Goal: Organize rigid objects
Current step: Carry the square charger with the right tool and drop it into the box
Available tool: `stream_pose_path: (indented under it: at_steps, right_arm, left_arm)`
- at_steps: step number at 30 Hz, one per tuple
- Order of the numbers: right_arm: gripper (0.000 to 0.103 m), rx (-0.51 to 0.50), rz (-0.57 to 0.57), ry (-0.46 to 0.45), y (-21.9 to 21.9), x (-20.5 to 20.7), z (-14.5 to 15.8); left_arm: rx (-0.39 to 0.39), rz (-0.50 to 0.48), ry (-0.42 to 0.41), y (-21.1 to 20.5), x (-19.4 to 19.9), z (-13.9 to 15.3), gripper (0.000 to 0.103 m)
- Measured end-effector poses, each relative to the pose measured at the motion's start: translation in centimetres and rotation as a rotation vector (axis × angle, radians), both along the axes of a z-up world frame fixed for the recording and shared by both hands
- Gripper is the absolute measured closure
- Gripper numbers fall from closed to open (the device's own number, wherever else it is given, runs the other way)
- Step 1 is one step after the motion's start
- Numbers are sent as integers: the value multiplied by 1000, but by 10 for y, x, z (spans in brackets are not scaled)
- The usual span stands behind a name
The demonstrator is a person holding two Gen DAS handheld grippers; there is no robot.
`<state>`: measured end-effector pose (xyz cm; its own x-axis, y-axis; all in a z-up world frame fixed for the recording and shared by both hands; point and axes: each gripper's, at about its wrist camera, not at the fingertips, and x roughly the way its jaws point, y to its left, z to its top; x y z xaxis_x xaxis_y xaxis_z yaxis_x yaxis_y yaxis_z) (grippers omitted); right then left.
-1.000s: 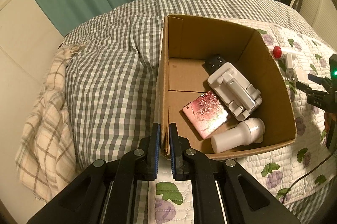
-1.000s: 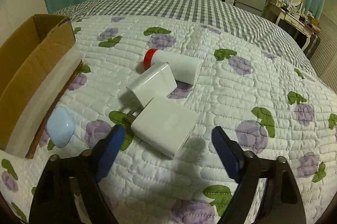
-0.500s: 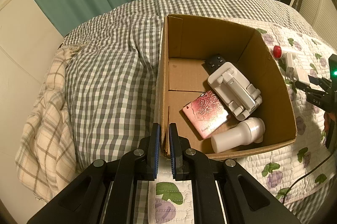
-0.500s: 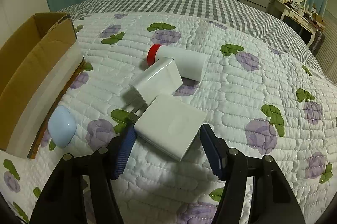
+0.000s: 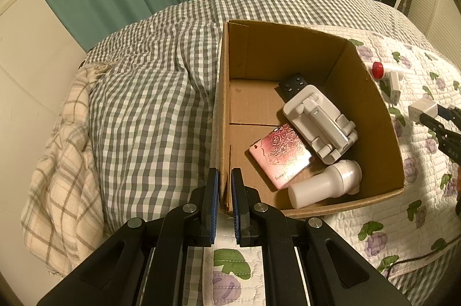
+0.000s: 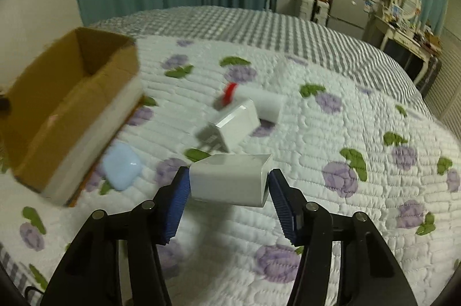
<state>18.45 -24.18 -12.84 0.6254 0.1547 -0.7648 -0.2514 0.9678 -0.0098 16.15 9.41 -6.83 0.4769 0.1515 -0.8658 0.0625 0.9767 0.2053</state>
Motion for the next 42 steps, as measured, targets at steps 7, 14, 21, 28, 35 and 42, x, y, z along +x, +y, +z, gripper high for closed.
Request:
stream_pose_path:
  at_steps: [7, 14, 21, 28, 35, 42]
  right_arm:
    - [49, 1, 53, -17, 20, -13, 20]
    - [49, 40, 162, -124, 55, -28, 75]
    - [49, 63, 317, -168, 130, -28, 98]
    - [49, 72, 423, -92, 195, -25, 66]
    - [49, 46, 439, -33, 213, -18, 39]
    - [52, 67, 432, -73, 208, -23, 54]
  left_arm:
    - [0, -2, 1, -1, 0, 0, 95]
    - [-1, -1, -1, -2, -1, 0, 95]
    - [-4, -5, -1, -4, 0, 0, 95]
    - [-13, -14, -5, -2, -2, 0, 95]
    - [-21, -24, -5, -1, -2, 0, 95]
    - [-22, -27, -5, -2, -2, 0, 95]
